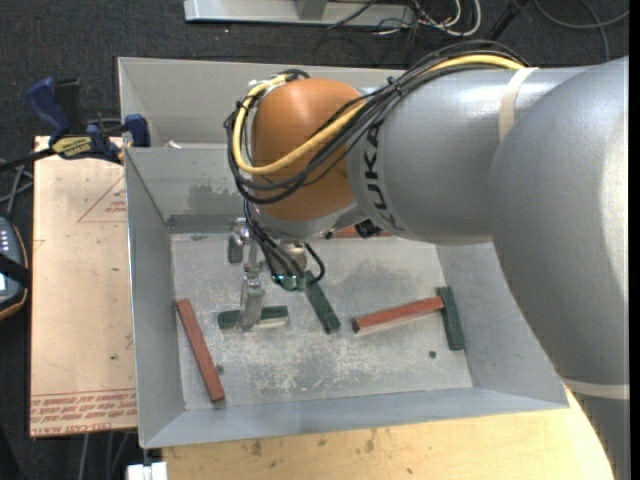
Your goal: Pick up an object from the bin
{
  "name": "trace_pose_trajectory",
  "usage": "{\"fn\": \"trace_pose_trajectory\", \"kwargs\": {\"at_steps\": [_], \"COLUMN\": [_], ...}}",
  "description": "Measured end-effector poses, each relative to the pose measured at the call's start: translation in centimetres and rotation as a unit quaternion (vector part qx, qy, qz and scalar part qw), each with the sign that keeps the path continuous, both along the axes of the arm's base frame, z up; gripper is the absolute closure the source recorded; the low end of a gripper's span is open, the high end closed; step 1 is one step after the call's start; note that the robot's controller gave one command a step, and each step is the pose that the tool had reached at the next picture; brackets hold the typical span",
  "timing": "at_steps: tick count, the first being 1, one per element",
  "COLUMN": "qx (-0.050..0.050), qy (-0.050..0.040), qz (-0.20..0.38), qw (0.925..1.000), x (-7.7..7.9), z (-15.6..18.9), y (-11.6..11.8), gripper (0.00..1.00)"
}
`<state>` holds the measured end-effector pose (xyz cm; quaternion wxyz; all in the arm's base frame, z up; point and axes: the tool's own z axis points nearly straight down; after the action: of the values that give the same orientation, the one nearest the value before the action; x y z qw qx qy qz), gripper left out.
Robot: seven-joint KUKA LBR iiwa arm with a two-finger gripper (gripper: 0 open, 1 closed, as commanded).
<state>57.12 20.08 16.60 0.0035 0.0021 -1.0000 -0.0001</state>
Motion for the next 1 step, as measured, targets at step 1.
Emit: {"fn": "trace_pose_trajectory", "kwargs": {"at_steps": [1], "qx": [0.001], "qy": [-0.0037], "qz": [-0.002], "qw": [1.0], "x": [0.21], "z": [0.45], "y": [-0.08], "gripper": [0.0]}}
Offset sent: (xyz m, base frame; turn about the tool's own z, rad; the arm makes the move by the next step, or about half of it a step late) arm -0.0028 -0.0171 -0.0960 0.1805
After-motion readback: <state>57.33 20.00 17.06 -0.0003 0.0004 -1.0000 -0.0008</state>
